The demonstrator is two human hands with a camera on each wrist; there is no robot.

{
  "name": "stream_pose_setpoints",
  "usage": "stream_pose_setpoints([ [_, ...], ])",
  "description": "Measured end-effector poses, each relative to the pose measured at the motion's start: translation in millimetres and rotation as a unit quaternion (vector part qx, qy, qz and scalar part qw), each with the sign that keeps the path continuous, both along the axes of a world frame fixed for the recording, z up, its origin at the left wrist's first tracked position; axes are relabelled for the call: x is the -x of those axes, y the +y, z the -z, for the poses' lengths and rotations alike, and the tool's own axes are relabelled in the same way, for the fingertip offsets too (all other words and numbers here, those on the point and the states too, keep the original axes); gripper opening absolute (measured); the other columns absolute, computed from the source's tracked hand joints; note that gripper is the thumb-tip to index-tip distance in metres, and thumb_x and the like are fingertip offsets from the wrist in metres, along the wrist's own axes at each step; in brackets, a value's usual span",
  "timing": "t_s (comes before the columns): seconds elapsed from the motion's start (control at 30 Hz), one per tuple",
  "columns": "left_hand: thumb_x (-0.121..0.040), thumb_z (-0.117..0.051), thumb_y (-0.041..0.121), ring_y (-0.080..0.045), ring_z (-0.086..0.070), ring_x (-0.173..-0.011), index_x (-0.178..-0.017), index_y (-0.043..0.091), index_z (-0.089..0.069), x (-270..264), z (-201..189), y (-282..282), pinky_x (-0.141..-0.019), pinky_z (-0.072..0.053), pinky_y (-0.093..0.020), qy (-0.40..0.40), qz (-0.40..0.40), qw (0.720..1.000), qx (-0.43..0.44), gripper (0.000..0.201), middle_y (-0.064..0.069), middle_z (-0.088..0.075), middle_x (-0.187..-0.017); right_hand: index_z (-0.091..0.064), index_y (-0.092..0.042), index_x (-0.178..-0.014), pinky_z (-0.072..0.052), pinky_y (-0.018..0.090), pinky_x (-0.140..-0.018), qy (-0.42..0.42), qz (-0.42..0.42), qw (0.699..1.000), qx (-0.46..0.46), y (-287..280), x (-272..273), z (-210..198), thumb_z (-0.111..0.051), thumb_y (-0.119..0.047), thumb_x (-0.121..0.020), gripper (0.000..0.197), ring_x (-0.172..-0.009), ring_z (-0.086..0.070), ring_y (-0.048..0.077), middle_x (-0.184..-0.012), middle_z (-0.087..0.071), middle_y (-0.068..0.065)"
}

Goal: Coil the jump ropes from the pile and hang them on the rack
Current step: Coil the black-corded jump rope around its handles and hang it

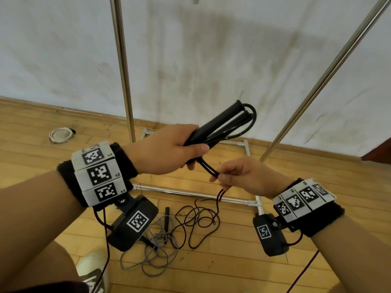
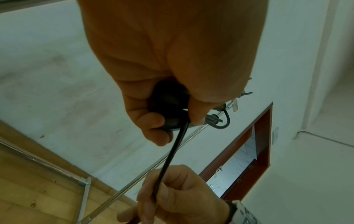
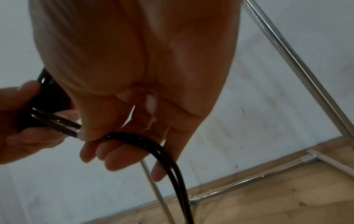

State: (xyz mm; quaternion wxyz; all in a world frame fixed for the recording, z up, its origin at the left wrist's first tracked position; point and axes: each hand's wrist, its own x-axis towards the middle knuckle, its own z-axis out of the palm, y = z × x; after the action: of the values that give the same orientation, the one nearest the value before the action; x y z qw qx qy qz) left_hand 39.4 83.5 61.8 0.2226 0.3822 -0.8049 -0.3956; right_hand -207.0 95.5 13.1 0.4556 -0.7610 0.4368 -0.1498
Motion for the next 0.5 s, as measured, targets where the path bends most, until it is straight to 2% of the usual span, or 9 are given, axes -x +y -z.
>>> stream_pose_setpoints([
  [0.1,-0.100,-0.053,0.032,-0.014,-0.065,-0.064,-0.099,0.023,-0.058,2,0,4,-0.063,-0.056,-0.039,-0.010,0.029,1.000,-0.006,0.010,0.000,-0.068,-0.073,-0.075,-0.019,-0.093,-0.051,0.021,-0.065,0.059,0.003,0.998,0.029,0,1,2,-0.060,-0.031,-0.096,0.020,-0.062,-0.062,0.009,-0.064,-0.064,-0.005],
  [0.17,-0.100,-0.053,0.031,-0.009,-0.064,-0.063,-0.098,0.031,-0.058,1,-2,8,-0.060,-0.055,-0.031,-0.006,0.055,0.998,-0.010,0.005,0.003,-0.068,-0.072,-0.074,-0.022,-0.084,-0.040,0.015,-0.056,0.096,0.002,0.993,0.066,2,0,5,-0.054,-0.042,-0.097,0.031,-0.051,-0.048,0.002,-0.053,-0.052,-0.011],
  [0.23,-0.100,-0.053,0.030,-0.006,-0.063,-0.061,-0.096,0.038,-0.057,-1,-5,11,-0.059,-0.052,-0.025,-0.016,0.081,0.997,-0.008,0.009,0.007,-0.068,-0.073,-0.073,-0.024,-0.079,-0.037,0.013,-0.056,0.108,0.001,0.991,0.080,2,-1,8,-0.049,-0.046,-0.098,0.038,-0.050,-0.045,0.002,-0.052,-0.048,-0.011],
  [0.3,-0.100,-0.053,0.032,-0.011,-0.065,-0.065,-0.100,0.034,-0.058,-2,-6,12,-0.062,-0.053,-0.026,-0.041,0.098,0.994,-0.023,0.005,0.003,-0.069,-0.077,-0.068,-0.025,-0.072,-0.039,0.015,-0.060,0.115,-0.020,0.990,0.077,3,1,9,-0.044,-0.054,-0.097,0.045,-0.052,-0.047,0.003,-0.056,-0.051,-0.006],
  [0.33,-0.100,-0.054,0.033,-0.013,-0.065,-0.067,-0.101,0.031,-0.058,-3,-6,13,-0.063,-0.053,-0.027,-0.054,0.108,0.992,-0.033,0.005,0.000,-0.069,-0.079,-0.065,-0.027,-0.070,-0.043,0.021,-0.064,0.111,-0.025,0.991,0.069,4,2,10,-0.042,-0.056,-0.095,0.045,-0.054,-0.050,0.004,-0.058,-0.054,-0.004],
  [0.37,-0.100,-0.054,0.033,-0.014,-0.066,-0.068,-0.099,0.030,-0.059,-4,-6,14,-0.065,-0.054,-0.028,-0.068,0.122,0.989,-0.040,0.006,-0.001,-0.069,-0.080,-0.062,-0.030,-0.068,-0.047,0.026,-0.066,0.097,-0.026,0.993,0.058,4,5,9,-0.044,-0.054,-0.095,0.041,-0.056,-0.053,0.005,-0.059,-0.057,-0.005],
  [0.43,-0.099,-0.055,0.035,-0.013,-0.065,-0.067,-0.091,0.033,-0.058,-3,-4,17,-0.066,-0.053,-0.028,-0.106,0.145,0.983,-0.038,0.009,0.003,-0.068,-0.077,-0.061,-0.037,-0.073,-0.051,0.031,-0.068,0.060,-0.018,0.997,0.036,2,9,8,-0.055,-0.035,-0.094,0.022,-0.058,-0.058,0.000,-0.060,-0.062,-0.012],
  [0.47,-0.099,-0.055,0.036,-0.013,-0.065,-0.067,-0.089,0.033,-0.057,-2,-3,20,-0.067,-0.054,-0.031,-0.130,0.157,0.978,-0.040,0.011,0.004,-0.068,-0.076,-0.064,-0.031,-0.081,-0.052,0.030,-0.069,0.060,-0.020,0.998,0.020,0,9,7,-0.061,-0.027,-0.091,0.011,-0.061,-0.061,-0.002,-0.062,-0.063,-0.014],
  [0.5,-0.098,-0.055,0.037,-0.013,-0.065,-0.068,-0.088,0.033,-0.057,-1,-1,22,-0.070,-0.055,-0.033,-0.157,0.167,0.972,-0.047,0.011,0.004,-0.068,-0.077,-0.066,-0.023,-0.084,-0.051,0.026,-0.069,0.065,-0.037,0.997,0.012,-3,7,5,-0.064,-0.026,-0.086,0.005,-0.063,-0.061,-0.002,-0.064,-0.064,-0.013],
])
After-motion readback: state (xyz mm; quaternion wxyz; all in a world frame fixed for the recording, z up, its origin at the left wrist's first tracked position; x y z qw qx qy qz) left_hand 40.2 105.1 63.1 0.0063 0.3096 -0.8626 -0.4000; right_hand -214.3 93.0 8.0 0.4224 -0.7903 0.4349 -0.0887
